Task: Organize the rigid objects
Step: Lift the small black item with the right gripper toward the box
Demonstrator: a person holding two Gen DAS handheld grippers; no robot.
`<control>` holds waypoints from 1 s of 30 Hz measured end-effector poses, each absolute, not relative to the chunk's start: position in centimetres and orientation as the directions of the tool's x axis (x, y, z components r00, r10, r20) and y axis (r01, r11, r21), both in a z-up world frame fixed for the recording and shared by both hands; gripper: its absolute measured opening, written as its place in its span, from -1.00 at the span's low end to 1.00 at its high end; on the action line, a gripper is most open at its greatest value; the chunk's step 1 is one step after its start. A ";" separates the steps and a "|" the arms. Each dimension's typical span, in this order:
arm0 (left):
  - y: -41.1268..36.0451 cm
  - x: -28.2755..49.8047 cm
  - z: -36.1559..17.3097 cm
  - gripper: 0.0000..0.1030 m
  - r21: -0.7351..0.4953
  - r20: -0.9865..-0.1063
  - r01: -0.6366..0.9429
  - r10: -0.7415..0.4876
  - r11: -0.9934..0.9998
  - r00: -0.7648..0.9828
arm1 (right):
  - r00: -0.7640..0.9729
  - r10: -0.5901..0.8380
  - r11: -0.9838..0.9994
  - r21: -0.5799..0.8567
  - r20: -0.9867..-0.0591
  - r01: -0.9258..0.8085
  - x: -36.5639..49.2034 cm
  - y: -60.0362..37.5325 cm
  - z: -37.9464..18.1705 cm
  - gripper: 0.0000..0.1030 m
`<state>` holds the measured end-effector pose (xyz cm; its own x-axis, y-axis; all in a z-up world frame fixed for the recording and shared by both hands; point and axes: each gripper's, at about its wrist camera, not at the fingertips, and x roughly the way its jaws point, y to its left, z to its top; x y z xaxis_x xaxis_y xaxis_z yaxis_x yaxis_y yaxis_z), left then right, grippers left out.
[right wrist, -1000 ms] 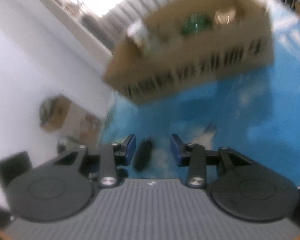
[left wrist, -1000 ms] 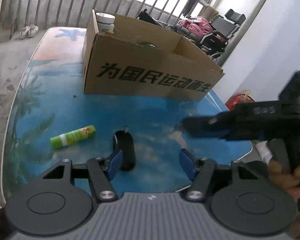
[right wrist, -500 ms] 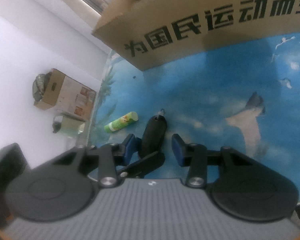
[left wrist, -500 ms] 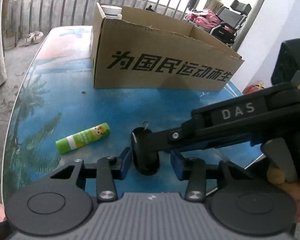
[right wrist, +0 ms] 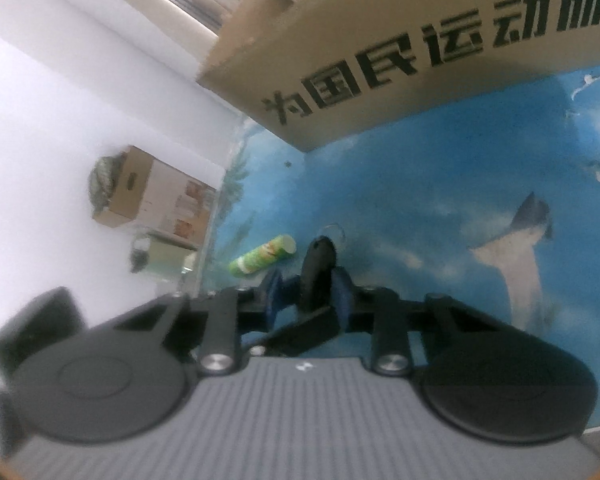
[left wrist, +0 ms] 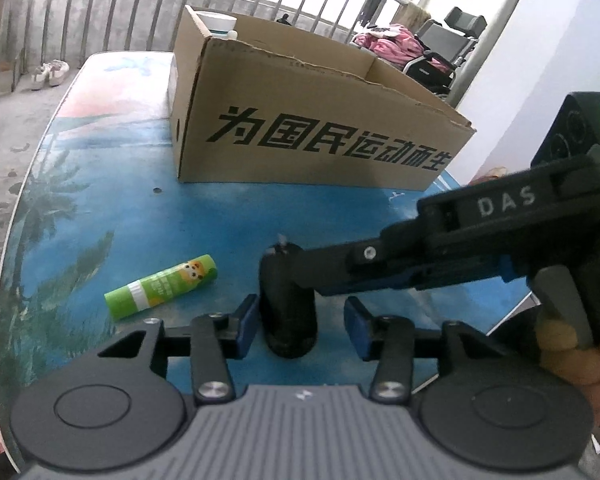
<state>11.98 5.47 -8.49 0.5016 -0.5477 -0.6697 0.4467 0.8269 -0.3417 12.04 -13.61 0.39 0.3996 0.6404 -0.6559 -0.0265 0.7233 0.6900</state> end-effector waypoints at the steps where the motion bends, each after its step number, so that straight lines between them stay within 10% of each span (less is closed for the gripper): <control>1: 5.4 12.0 -8.5 -0.07 -0.336 -0.670 0.448 -0.544 0.829 0.505 | 0.401 0.651 0.714 0.700 -0.645 -0.034 12.1 -13.7 0.5 -0.58; 6: 5.8 12.0 -8.6 -0.40 -0.316 -0.670 0.422 -0.514 0.850 0.535 | 0.405 0.632 0.732 0.680 -0.660 -0.034 12.4 -13.6 0.0 -0.58; 30: 6.1 11.4 -4.3 -0.39 -0.358 -0.546 0.445 -0.570 0.821 0.613 | 0.521 0.639 0.709 0.696 -0.566 -0.113 11.2 -14.3 2.9 -0.77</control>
